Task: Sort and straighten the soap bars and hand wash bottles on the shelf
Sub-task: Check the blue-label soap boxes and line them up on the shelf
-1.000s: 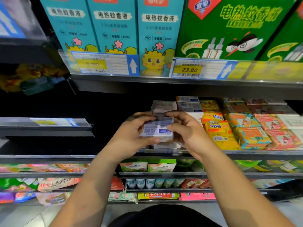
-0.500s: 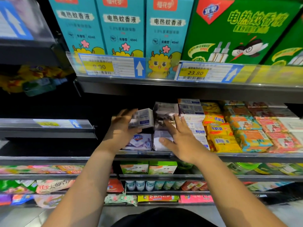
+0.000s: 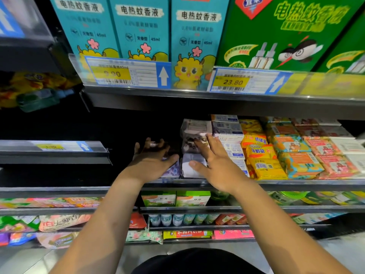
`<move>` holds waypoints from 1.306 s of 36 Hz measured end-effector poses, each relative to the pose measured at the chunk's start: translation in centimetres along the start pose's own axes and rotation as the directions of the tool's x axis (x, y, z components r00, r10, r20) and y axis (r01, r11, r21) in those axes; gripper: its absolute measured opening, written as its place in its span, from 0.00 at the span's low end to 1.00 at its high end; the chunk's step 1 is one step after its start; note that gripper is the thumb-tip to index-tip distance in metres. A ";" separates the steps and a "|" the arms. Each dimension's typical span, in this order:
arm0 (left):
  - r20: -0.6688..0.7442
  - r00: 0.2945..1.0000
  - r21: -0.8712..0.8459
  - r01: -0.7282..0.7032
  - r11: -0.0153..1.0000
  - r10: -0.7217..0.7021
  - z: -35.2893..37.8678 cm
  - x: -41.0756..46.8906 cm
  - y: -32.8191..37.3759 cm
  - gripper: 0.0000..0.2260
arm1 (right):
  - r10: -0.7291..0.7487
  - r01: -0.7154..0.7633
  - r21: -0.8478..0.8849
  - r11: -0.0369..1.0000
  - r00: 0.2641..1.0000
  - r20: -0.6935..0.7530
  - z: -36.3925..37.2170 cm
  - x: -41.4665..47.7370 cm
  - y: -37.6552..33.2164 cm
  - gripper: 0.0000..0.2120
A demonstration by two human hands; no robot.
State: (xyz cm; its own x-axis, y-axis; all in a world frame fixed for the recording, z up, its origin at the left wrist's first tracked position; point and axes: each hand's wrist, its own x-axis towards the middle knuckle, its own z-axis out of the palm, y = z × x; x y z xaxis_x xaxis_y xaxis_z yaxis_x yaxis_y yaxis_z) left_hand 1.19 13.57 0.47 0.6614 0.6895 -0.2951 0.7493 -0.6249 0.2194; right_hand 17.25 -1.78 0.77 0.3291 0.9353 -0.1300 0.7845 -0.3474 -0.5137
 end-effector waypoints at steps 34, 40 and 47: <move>-0.242 0.931 0.034 -0.275 0.961 0.275 2.6 0.9 7.7 0.34 | 0.294 -0.349 -0.156 0.924 0.909 -0.294 -7.5 2.2 6.7 0.30; -0.176 0.948 -0.034 -0.276 0.960 0.266 2.1 0.7 7.8 0.33 | 0.297 -0.322 -0.054 0.945 0.916 -0.268 -7.7 1.1 5.9 0.21; -0.203 0.944 -0.035 -0.273 0.961 0.261 2.3 0.8 7.7 0.33 | 0.284 -0.172 0.277 0.945 0.852 -0.441 -6.3 -1.3 6.6 0.19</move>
State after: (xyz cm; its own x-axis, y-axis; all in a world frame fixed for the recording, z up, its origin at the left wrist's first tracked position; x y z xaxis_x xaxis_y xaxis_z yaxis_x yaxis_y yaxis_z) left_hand 7.38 8.46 -0.27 0.8263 0.5623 -0.0328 0.5411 -0.7761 0.3238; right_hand 25.29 -5.72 2.87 0.7346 0.6683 0.1172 0.5393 -0.4705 -0.6984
